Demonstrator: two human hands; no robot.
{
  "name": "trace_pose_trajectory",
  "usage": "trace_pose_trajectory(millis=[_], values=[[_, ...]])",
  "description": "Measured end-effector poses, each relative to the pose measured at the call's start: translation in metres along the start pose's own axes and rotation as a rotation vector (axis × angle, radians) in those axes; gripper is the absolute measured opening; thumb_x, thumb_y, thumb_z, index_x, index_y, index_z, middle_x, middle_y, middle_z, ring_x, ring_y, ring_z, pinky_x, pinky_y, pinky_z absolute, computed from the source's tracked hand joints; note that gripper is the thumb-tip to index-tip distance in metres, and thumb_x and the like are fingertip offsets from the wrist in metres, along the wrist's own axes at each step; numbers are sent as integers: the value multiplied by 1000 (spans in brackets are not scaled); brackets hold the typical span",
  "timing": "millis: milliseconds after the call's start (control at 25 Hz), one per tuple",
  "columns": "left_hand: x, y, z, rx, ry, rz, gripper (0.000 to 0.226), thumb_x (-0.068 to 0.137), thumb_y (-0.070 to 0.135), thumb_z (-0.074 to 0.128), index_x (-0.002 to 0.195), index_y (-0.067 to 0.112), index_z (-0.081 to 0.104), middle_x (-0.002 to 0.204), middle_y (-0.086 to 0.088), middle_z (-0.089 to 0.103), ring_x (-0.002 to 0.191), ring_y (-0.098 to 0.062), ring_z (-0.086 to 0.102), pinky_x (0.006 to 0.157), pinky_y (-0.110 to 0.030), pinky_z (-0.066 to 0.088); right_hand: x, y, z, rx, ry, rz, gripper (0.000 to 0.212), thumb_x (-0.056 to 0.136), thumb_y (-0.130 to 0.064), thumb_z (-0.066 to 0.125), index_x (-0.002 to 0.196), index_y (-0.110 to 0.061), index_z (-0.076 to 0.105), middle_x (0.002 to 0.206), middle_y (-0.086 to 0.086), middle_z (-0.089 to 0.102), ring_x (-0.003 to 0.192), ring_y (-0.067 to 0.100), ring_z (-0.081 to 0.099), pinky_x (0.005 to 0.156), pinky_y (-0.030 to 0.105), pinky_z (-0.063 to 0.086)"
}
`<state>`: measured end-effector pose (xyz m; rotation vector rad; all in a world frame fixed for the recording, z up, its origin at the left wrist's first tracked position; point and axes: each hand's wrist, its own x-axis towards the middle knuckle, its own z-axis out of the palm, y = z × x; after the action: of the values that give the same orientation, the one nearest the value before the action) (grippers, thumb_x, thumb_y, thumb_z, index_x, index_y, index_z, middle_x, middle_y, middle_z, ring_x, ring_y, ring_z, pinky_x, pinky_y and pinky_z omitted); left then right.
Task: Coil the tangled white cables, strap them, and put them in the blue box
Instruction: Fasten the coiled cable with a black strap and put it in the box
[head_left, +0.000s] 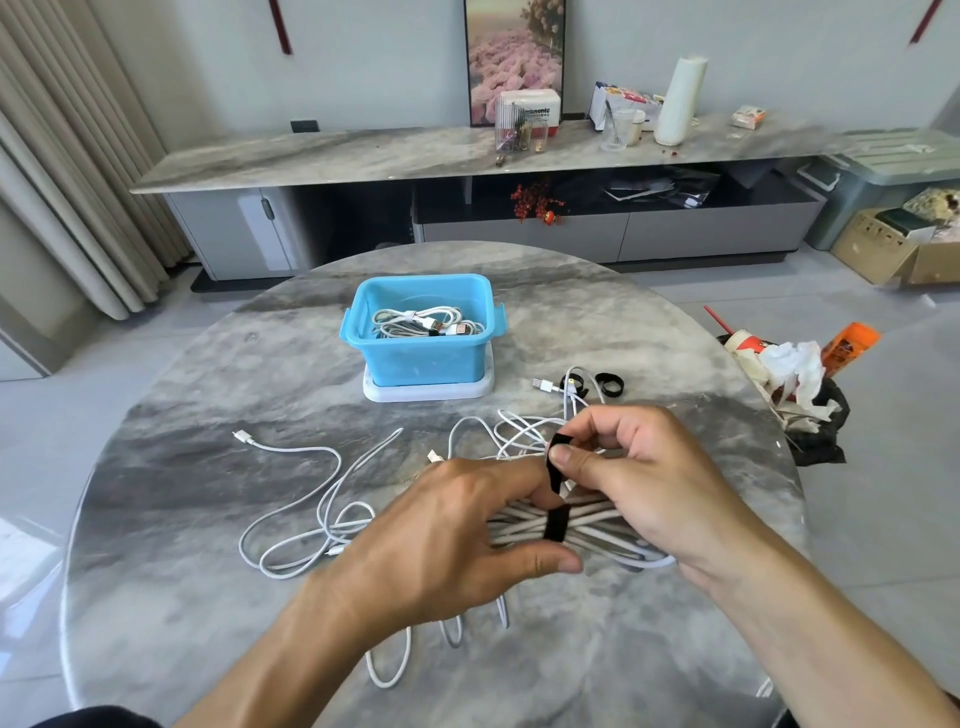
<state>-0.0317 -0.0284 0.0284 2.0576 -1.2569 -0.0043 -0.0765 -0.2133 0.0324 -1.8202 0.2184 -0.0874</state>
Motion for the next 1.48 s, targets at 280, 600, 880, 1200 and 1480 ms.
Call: trace_pose_trajectory(millis=[280, 600, 880, 1200, 1480], values=[[-1, -5, 4, -2, 69, 76, 18, 93, 32, 66, 105, 18, 67, 95, 10, 64, 84, -6, 61, 73, -21, 50, 2, -1, 1, 54, 46, 32, 13, 88, -7, 71, 76, -13, 72, 68, -1, 69, 63, 9, 60, 68, 29, 46], [1, -2, 16, 119, 194, 4, 25, 95, 35, 57, 98, 15, 71, 88, 4, 59, 69, -18, 59, 57, -37, 50, -1, -3, 2, -143, 57, -103, 16, 87, -9, 72, 75, -19, 71, 68, 0, 71, 62, 12, 63, 64, 33, 51], [7, 2, 6, -97, 202, -292, 15, 80, 36, 74, 80, 22, 70, 69, 8, 67, 62, -4, 58, 57, -20, 44, -4, -5, 5, -243, 51, -261, 17, 87, -8, 71, 75, -21, 69, 62, -6, 66, 54, 12, 59, 53, 29, 46], [6, 4, -4, -446, 242, -366, 18, 79, 21, 79, 85, 15, 64, 75, -1, 72, 67, -21, 69, 62, -34, 54, -2, -4, 10, -106, 57, -247, 5, 83, -24, 68, 78, -24, 66, 57, 7, 61, 50, 12, 47, 49, 28, 38], [13, 7, -4, -468, 142, -419, 9, 84, 7, 73, 78, 8, 67, 67, 1, 70, 55, -3, 55, 55, -16, 40, -3, 4, 8, -118, 102, -202, 17, 87, -9, 72, 74, -21, 69, 50, -1, 57, 47, 8, 42, 48, 25, 32]])
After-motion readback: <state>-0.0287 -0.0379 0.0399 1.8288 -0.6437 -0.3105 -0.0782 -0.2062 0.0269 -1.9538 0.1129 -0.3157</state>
